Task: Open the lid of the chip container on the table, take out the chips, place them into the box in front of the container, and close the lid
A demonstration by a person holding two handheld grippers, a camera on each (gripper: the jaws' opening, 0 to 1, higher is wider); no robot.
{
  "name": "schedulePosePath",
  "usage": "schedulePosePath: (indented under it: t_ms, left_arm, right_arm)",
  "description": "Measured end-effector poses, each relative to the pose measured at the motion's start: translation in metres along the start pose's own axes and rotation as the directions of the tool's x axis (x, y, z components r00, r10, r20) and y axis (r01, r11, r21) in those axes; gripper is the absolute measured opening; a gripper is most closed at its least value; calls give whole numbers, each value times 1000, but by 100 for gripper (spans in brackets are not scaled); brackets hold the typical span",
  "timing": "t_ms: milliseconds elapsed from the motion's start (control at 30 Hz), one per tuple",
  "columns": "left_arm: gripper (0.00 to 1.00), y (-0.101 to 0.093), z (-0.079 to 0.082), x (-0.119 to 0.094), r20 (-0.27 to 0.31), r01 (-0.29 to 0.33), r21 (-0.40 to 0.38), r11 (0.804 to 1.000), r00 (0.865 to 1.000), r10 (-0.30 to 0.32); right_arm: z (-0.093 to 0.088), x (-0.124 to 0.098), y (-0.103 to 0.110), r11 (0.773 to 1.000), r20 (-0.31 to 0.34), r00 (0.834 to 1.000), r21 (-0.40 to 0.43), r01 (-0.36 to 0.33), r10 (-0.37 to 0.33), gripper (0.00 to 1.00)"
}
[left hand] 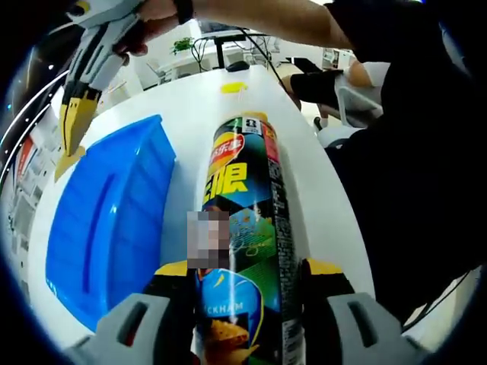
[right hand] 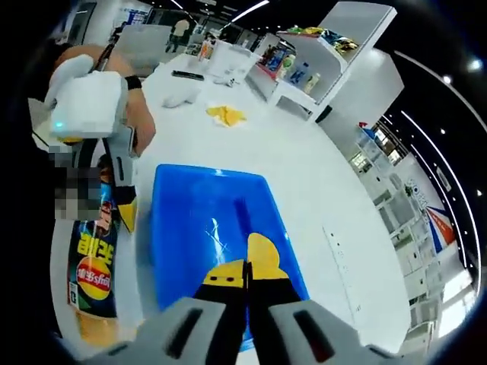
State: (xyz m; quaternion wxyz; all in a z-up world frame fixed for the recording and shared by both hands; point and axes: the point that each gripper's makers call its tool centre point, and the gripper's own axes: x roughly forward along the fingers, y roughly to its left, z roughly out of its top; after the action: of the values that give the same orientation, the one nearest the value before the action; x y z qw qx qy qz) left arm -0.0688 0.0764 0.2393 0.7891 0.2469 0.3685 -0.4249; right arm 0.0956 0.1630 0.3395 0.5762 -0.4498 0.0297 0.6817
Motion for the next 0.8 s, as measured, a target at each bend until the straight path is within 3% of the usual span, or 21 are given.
schedulePosePath:
  t_ms: [367, 400, 467, 800]
  left_arm:
    - [57, 6, -4, -1, 4, 2, 2, 1000, 1000, -2]
    - [57, 6, -4, -1, 5, 2, 1, 1000, 1000, -2]
    - [57, 9, -5, -2, 6, 0, 2, 1000, 1000, 0]
    - [57, 16, -10, -3, 2, 0, 2, 1000, 1000, 0]
  right_arm:
    - [-3, 7, 6, 999, -14, 999, -11, -34, 34, 2]
    - [-3, 7, 8, 999, -13, 999, -10, -43, 42, 3]
    - [-3, 8, 12, 998, -12, 998, 10, -57, 57, 20]
    - [-4, 2, 11, 999, -9, 999, 14, -38, 38, 18]
